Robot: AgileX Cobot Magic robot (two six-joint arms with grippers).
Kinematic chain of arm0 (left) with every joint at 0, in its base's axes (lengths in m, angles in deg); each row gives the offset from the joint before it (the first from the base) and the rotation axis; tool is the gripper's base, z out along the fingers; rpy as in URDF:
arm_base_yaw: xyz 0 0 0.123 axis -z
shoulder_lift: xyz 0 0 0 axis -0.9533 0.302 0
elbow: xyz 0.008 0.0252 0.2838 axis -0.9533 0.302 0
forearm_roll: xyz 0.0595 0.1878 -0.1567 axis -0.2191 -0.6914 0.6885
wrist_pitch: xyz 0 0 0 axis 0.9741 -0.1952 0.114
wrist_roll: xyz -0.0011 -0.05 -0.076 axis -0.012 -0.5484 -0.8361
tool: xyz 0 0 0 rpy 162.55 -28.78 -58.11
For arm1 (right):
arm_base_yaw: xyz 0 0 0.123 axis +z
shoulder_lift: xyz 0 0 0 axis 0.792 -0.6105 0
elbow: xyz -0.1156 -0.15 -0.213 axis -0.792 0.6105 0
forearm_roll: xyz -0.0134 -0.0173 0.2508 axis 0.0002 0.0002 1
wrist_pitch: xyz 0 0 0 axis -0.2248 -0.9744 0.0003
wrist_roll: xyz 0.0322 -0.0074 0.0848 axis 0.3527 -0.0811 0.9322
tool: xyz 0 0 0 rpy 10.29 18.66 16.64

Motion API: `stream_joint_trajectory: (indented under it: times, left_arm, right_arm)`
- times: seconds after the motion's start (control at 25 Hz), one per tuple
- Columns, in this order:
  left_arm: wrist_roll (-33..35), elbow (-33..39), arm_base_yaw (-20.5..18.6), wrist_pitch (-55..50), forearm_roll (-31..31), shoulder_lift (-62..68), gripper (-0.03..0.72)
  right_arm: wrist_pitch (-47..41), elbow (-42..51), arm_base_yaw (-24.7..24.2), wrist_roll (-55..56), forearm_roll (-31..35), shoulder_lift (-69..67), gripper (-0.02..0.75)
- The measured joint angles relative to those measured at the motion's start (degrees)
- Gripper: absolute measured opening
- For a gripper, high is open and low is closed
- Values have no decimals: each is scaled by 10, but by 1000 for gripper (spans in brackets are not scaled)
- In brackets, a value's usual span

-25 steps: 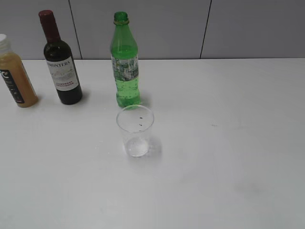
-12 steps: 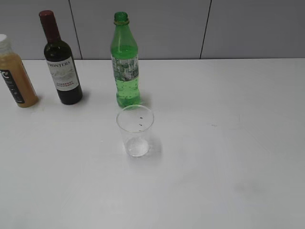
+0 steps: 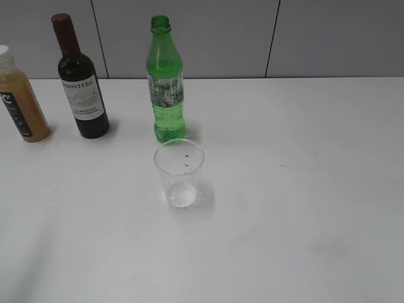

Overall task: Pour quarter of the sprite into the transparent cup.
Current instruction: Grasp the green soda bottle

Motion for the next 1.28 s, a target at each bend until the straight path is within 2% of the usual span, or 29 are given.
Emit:
stream_joint_trajectory:
  times: [0.12, 0.24, 0.36, 0.52, 0.72, 0.84, 1.08, 1.28]
  left_arm:
    - [0, 0, 26, 98, 0, 66, 589]
    - [-6, 0, 71, 174, 2, 132, 589]
    - [-18, 0, 126, 231, 0, 191, 589]
    - [-45, 0, 168, 296, -23, 272, 589]
    - [-209, 0, 172, 406, -177, 353, 589]
    - [-265, 0, 172, 467, -258, 402, 589]
    - [-285, 0, 164, 527, -355, 489, 589]
    - [-287, 0, 148, 581, -376, 547, 589]
  right_arm:
    - [0, 0, 0, 0, 0, 0, 585]
    - [0, 0, 0, 0, 0, 0, 585]
    - [0, 0, 0, 0, 0, 0, 585]
    - [0, 0, 0, 0, 0, 0, 585]
    - [0, 0, 0, 0, 0, 0, 585]
    - [0, 0, 0, 0, 0, 0, 585]
    - [0, 0, 0, 0, 0, 0, 585]
    - [0, 0, 0, 0, 0, 0, 585]
